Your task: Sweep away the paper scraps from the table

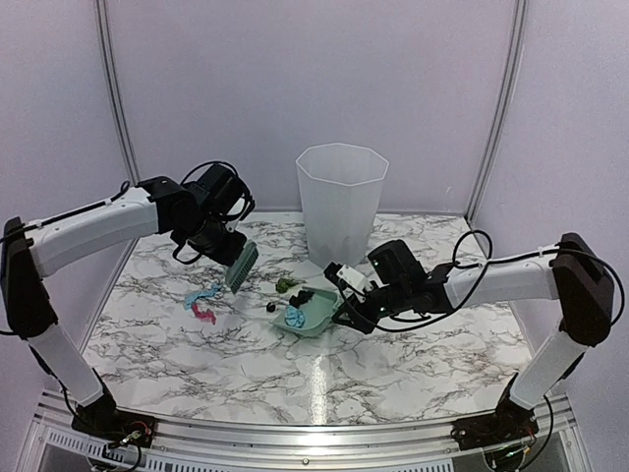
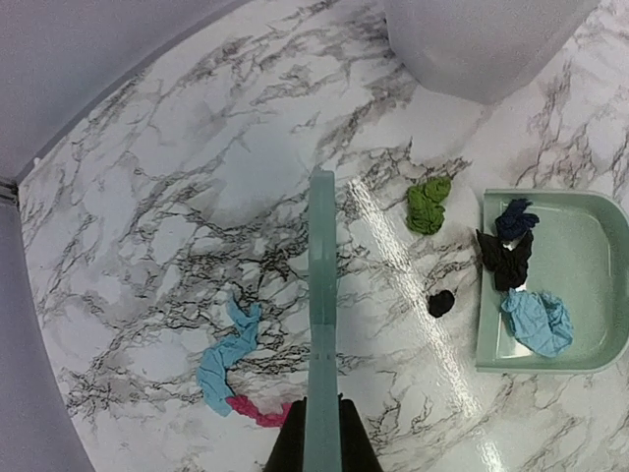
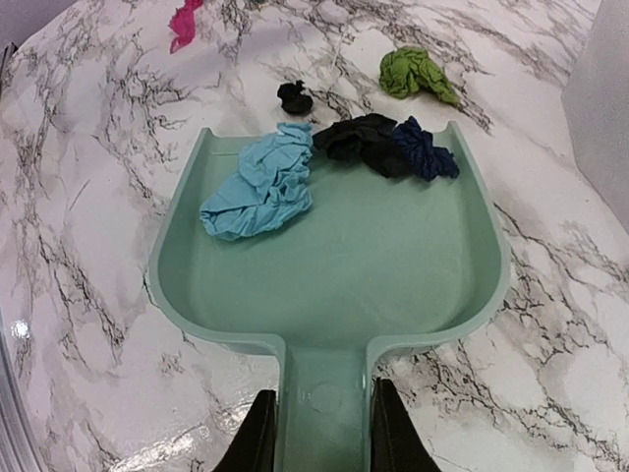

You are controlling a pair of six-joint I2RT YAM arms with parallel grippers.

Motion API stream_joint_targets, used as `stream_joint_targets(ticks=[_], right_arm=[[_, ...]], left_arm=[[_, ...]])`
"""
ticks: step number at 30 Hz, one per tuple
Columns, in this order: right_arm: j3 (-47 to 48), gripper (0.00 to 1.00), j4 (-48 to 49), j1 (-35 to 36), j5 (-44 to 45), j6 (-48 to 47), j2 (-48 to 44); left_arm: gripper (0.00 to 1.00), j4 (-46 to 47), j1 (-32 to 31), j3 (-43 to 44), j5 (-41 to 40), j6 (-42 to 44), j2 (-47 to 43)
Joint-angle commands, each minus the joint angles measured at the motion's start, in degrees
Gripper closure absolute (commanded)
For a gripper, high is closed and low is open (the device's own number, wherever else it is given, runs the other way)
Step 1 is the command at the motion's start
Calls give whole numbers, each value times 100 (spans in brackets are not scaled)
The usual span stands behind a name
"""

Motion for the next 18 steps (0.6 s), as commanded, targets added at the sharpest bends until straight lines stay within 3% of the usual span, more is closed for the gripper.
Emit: stream_joint_targets(ticks=[1, 9, 18], right_arm=[[74, 100, -63, 52, 74, 56, 251], [500, 100, -67, 49, 427, 278, 735], [871, 100, -212, 54, 490, 267, 1133]], left_arm=[[100, -28, 26, 243, 703, 616, 667], [100, -122, 12, 786, 1217, 853, 1667], [100, -202, -155, 609, 1708, 678, 1579]])
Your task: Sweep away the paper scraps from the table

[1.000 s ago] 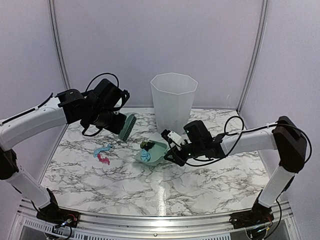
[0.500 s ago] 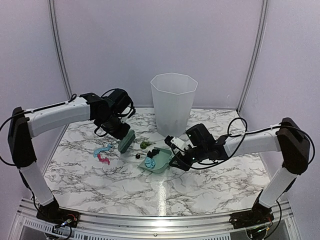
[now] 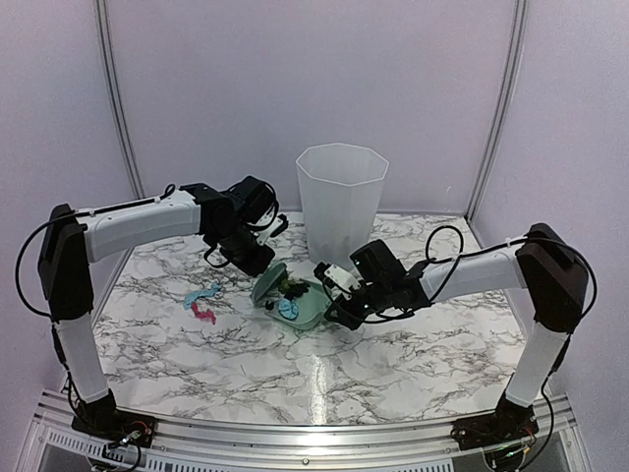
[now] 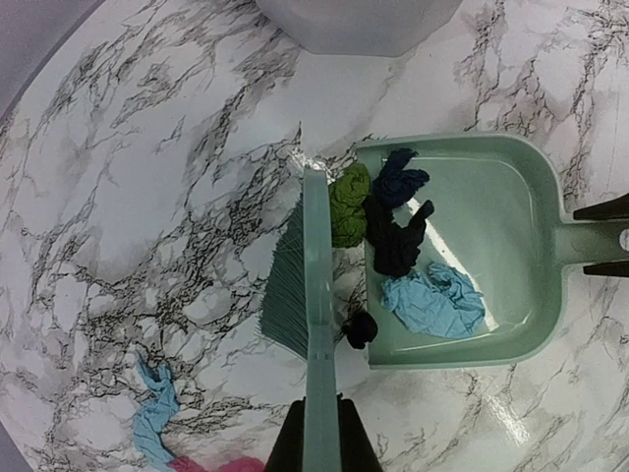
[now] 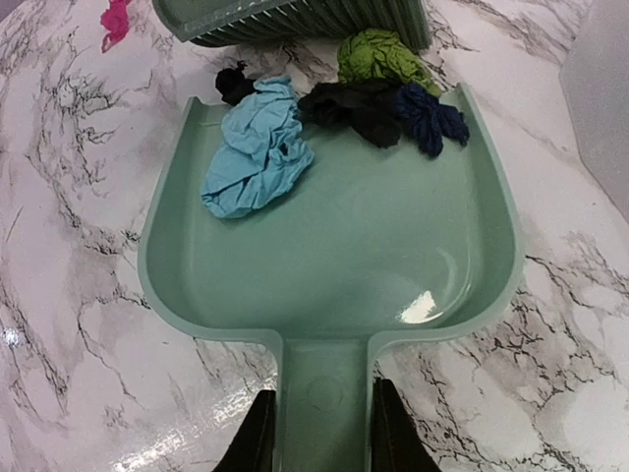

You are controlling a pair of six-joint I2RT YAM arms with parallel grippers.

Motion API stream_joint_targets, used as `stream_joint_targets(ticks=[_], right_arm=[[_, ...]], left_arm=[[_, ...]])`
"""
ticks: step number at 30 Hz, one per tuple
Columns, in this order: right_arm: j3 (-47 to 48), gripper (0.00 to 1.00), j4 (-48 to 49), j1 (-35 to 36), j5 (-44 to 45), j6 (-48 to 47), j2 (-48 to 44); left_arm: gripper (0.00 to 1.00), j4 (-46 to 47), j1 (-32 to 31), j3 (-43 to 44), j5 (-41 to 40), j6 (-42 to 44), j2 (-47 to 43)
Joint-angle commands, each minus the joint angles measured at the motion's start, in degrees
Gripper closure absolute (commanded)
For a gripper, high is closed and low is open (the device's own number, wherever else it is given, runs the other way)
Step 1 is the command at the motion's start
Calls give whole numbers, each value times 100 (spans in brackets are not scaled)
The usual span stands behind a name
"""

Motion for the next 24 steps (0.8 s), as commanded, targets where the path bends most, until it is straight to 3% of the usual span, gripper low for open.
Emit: stream_joint_targets(ticks=[1, 24], right_arm=[[235, 100, -153, 50, 98, 66, 173], [258, 100, 293, 55, -134, 63, 264]], left_arm=[[100, -298, -136, -191, 691, -207, 29], [100, -272, -451, -225, 880, -1011, -526]])
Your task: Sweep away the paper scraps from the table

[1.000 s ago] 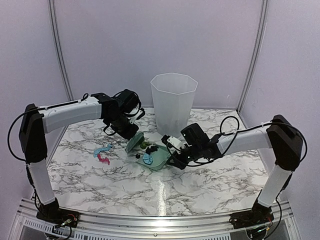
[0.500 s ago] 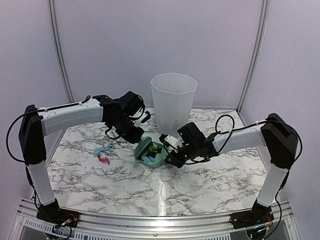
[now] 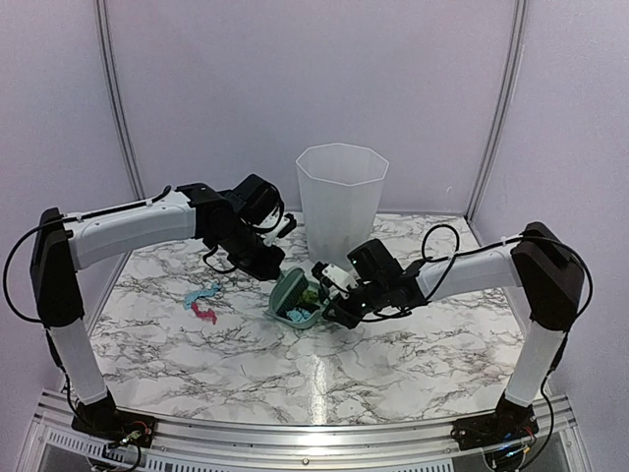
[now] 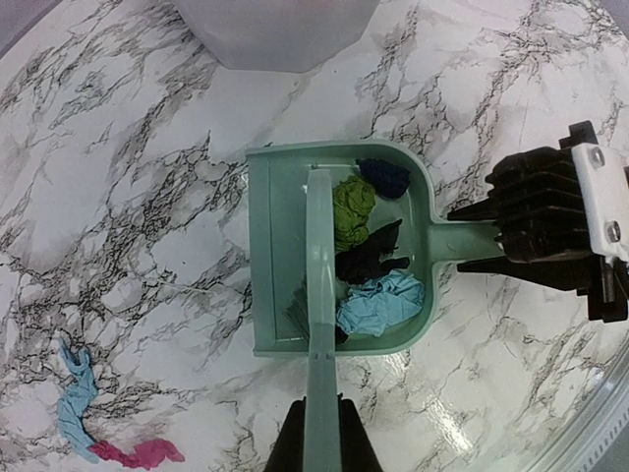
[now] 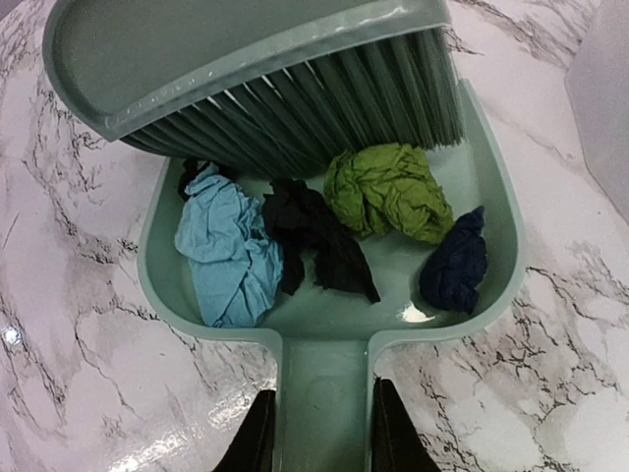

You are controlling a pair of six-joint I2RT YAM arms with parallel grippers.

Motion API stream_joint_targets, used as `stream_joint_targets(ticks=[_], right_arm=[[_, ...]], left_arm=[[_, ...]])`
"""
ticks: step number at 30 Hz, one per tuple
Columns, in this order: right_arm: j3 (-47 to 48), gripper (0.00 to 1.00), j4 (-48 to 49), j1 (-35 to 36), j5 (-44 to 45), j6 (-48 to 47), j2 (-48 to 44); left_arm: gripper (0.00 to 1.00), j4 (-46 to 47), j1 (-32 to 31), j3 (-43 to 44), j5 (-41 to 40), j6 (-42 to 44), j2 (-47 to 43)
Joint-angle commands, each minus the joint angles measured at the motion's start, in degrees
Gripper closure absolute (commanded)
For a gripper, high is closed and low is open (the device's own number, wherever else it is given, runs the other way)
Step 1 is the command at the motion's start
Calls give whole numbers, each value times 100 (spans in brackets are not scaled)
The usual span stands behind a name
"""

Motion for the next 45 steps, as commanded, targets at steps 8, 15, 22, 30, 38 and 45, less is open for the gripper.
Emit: stream_joint_targets(ticks=[8, 15, 22, 30, 38, 45], right_arm=[[-197, 100, 883, 71, -180, 271, 109], [-298, 100, 1034, 88, -232, 183, 84], [-582, 100, 1285, 89, -157, 58, 27], [-775, 100, 1677, 97, -136, 308, 70], [-810, 100, 1870, 145, -86, 433, 166], [-986, 100, 2114, 148, -3, 477, 58]], left_arm=[[100, -336, -63, -129, 131, -257, -504], [100, -336, -60, -48, 102, -363, -625], [100, -344, -56, 0, -97, -405, -855], [100, -344, -50, -171, -292, -444, -1347], [100, -362, 142, -117, -253, -614, -1756], [100, -555, 639, -66, -455, -726, -2078]])
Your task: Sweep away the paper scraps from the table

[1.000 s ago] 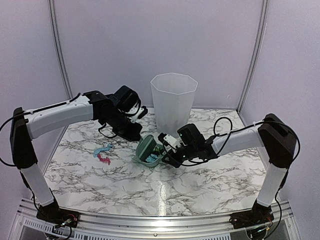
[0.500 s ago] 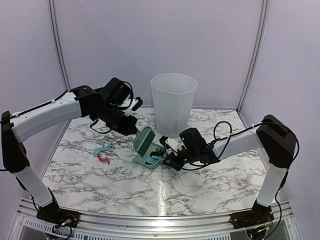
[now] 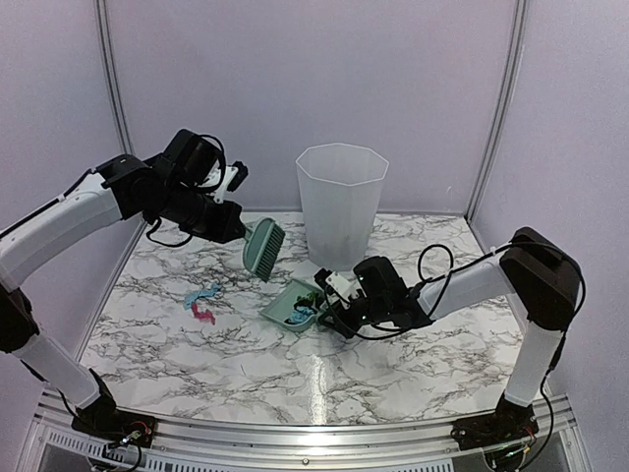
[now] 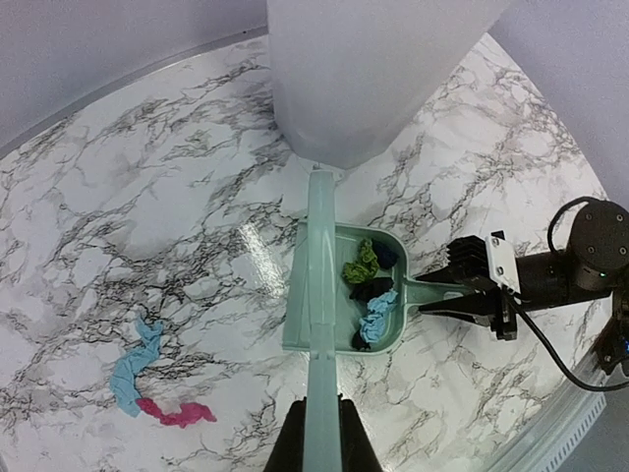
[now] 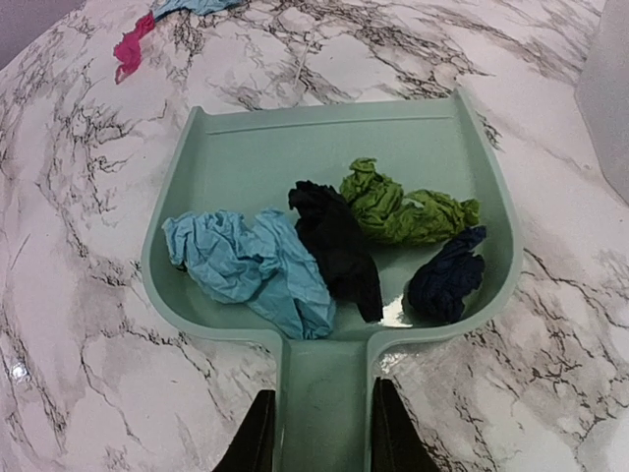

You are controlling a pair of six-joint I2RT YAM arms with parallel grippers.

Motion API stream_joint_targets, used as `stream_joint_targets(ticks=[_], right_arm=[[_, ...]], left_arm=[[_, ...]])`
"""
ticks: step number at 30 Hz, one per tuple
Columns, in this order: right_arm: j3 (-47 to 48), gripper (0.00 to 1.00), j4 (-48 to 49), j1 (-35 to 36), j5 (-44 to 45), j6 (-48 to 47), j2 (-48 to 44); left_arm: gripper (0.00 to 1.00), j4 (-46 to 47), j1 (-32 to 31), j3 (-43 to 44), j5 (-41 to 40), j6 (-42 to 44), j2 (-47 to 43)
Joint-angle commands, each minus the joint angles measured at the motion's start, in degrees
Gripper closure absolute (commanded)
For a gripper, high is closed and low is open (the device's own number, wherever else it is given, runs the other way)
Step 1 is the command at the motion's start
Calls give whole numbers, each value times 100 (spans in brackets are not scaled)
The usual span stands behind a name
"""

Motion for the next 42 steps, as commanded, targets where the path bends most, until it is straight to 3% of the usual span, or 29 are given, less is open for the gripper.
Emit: stream_joint_targets(ticks=[1, 22, 42], right_arm=[[-115, 100, 311, 56, 93, 111, -56], [362, 100, -240, 119, -8, -185, -832], [929, 100, -718, 304, 23, -415, -1266]], left_arm=[[100, -290, 396, 55, -260, -134, -351], [100, -495, 1188, -663, -1366, -206, -1189], [100, -497, 1248, -1093, -1777, -333, -1769]])
